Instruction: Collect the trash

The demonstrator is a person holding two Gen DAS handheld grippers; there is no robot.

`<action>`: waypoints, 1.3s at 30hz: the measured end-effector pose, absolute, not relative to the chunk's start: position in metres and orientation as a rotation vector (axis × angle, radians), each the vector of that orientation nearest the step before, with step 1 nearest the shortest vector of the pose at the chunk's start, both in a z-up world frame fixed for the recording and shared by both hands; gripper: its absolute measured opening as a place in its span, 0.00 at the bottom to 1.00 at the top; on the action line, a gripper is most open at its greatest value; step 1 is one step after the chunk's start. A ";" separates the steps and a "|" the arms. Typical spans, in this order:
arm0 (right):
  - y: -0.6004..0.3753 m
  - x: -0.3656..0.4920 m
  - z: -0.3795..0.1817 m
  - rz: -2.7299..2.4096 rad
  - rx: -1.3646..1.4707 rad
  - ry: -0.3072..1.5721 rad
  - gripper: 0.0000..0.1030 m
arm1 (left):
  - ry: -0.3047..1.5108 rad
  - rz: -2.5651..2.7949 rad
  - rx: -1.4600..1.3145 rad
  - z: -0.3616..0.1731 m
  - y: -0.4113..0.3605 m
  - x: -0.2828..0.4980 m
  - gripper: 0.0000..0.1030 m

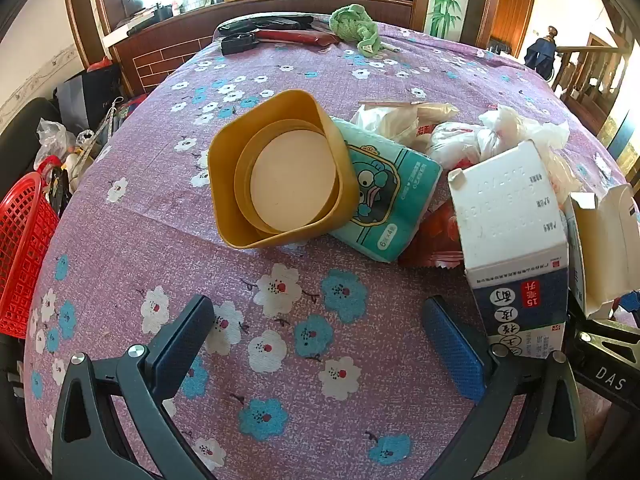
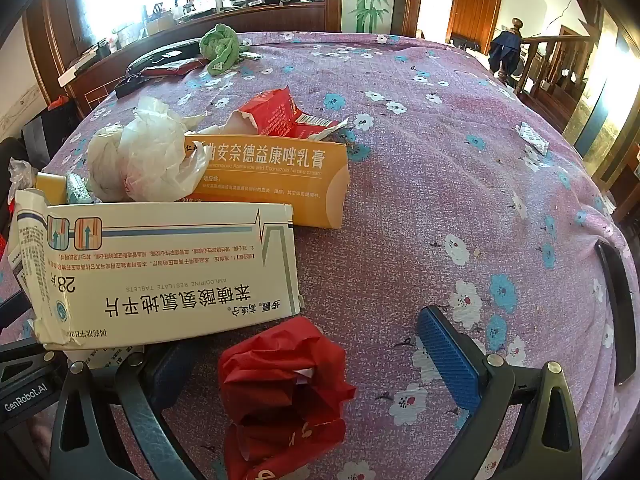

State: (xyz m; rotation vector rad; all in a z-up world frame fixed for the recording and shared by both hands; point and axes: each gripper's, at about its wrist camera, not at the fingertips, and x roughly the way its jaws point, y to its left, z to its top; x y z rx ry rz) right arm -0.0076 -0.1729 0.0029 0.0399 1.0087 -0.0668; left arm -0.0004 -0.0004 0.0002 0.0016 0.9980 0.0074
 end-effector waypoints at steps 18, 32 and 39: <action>-0.176 -0.145 0.082 0.068 -0.006 0.728 1.00 | 0.674 -0.094 0.004 0.070 0.037 -0.127 1.00; -0.134 -0.224 0.105 0.040 -0.053 0.393 1.00 | 0.354 0.001 0.002 0.087 0.066 -0.200 1.00; -0.129 -0.224 0.105 0.032 -0.060 0.411 1.00 | 0.355 -0.003 0.052 0.077 0.061 -0.209 1.00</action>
